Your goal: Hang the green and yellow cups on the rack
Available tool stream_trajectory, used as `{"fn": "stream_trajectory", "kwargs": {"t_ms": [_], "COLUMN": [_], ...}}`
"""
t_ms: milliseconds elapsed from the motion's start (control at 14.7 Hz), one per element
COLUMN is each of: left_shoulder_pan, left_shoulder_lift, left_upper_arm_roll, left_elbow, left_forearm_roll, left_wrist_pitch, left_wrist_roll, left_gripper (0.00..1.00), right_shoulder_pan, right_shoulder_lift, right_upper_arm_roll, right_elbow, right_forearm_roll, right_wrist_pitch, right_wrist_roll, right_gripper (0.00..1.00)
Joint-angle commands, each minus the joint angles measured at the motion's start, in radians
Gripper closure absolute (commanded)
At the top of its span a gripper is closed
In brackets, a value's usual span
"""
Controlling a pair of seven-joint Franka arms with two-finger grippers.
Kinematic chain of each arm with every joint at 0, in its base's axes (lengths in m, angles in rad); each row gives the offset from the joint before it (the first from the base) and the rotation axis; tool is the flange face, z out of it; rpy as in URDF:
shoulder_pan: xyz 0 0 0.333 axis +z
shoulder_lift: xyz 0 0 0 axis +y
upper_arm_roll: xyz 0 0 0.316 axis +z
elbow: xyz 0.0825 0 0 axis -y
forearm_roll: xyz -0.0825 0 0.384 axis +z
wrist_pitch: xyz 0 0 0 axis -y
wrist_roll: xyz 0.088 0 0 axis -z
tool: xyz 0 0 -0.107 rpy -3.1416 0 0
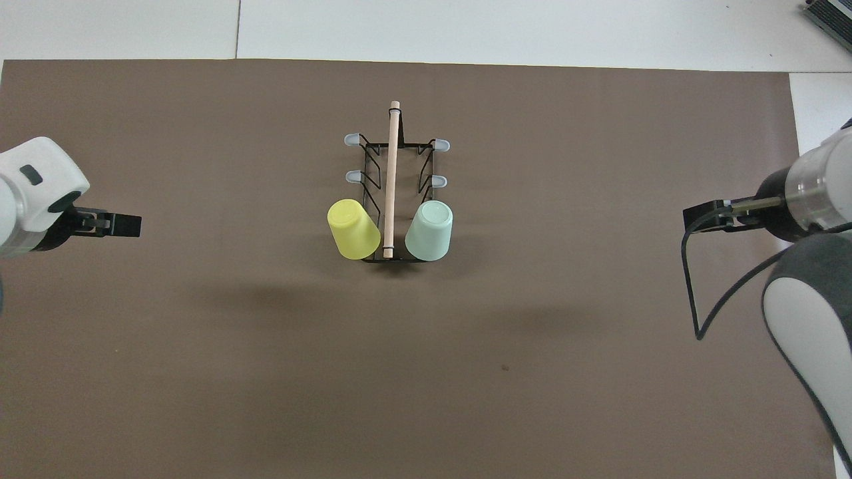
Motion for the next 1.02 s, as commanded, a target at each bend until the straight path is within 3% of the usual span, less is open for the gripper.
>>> {"fn": "stream_trajectory", "kwargs": {"t_ms": [0,136,272,340,544,748,952], "left_shoulder_pan": [0.038,0.035,0.025,0.025,0.002,-0.019,-0.015], "left_shoulder_lift": [0.021,0.049,0.066,0.066,0.055,0.038,0.018], "left_upper_arm_roll": [-0.008,-0.008,-0.020,-0.025,-0.034,-0.034,-0.034], "left_elbow": [0.113,0.190,0.248,0.262,0.287,0.270,0.255], "left_forearm_roll": [-0.072,-0.074,-0.074,-0.074,-0.075,-0.072,-0.072], "left_wrist_pitch": [-0.145,-0.226,-0.283,-0.300,-0.343,-0.384,-0.423], "left_wrist_roll": [0.064,0.064,0.064,0.064,0.061,0.050,0.057], "left_gripper": [0.00,0.00,0.00,0.00,0.00,0.00,0.00], "right_shoulder_pan": [-0.044,-0.045,0.059,0.057,0.054,0.055,0.084], "right_shoulder_lift": [0.019,0.012,0.003,-0.001,0.001,0.029,0.009], "right_upper_arm_roll": [0.006,-0.027,-0.156,-0.178,-0.176,-0.175,-0.175], "right_elbow": [0.044,0.044,0.043,0.040,0.041,0.101,0.075], "right_forearm_roll": [0.038,0.039,0.048,0.077,0.087,0.077,0.077], "right_wrist_pitch": [-0.059,-0.076,-0.109,-0.116,-0.100,-0.165,-0.174], "right_wrist_roll": [0.024,0.022,0.022,0.015,0.013,-0.040,-0.033], "right_gripper": [0.00,0.00,0.00,0.00,0.00,0.00,0.00]}}
